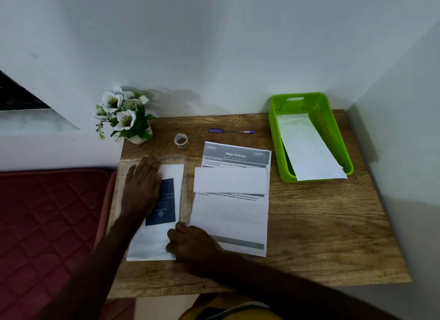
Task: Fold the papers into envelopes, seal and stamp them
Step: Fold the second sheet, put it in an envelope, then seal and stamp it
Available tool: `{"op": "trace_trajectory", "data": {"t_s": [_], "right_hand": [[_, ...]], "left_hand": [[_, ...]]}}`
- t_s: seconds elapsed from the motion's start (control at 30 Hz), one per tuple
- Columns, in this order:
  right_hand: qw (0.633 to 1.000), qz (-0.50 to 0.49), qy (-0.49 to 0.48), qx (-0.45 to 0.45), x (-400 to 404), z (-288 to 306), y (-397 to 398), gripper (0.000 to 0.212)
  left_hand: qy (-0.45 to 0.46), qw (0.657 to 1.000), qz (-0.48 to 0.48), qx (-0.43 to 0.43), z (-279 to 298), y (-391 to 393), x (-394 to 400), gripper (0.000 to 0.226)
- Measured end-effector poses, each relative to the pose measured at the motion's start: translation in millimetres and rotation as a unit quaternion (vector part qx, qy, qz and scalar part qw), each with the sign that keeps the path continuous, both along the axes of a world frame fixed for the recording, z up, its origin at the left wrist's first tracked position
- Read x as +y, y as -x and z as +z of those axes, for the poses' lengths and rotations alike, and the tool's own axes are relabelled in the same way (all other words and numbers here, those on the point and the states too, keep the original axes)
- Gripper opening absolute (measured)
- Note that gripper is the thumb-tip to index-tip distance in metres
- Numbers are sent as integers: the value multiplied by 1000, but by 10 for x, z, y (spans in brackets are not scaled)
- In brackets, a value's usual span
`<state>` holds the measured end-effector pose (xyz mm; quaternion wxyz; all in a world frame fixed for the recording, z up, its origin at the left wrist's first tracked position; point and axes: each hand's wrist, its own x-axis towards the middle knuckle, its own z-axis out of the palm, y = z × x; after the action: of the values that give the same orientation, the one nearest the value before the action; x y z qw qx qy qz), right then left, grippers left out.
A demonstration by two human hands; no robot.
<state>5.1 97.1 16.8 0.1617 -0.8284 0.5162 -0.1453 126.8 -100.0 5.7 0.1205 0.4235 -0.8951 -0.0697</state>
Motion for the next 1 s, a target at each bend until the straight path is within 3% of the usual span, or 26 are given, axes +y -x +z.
{"op": "trace_trajectory", "data": {"t_s": [0.23, 0.57, 0.83, 1.0], "right_hand": [[998, -36, -32, -41, -28, 47, -3, 19], [996, -46, -43, -63, -71, 104, 1, 15], [966, -110, -161, -172, -99, 325, 57, 15], [973, -106, -104, -180, -36, 468, 57, 15]], "left_hand": [[-1, 1000, -11, -4, -12, 11, -11, 50], [3, 1000, -21, -14, -14, -7, -12, 48], [4, 1000, -23, -4, 121, -11, -61, 48], [-3, 999, -42, -16, 162, -21, -95, 50]]}}
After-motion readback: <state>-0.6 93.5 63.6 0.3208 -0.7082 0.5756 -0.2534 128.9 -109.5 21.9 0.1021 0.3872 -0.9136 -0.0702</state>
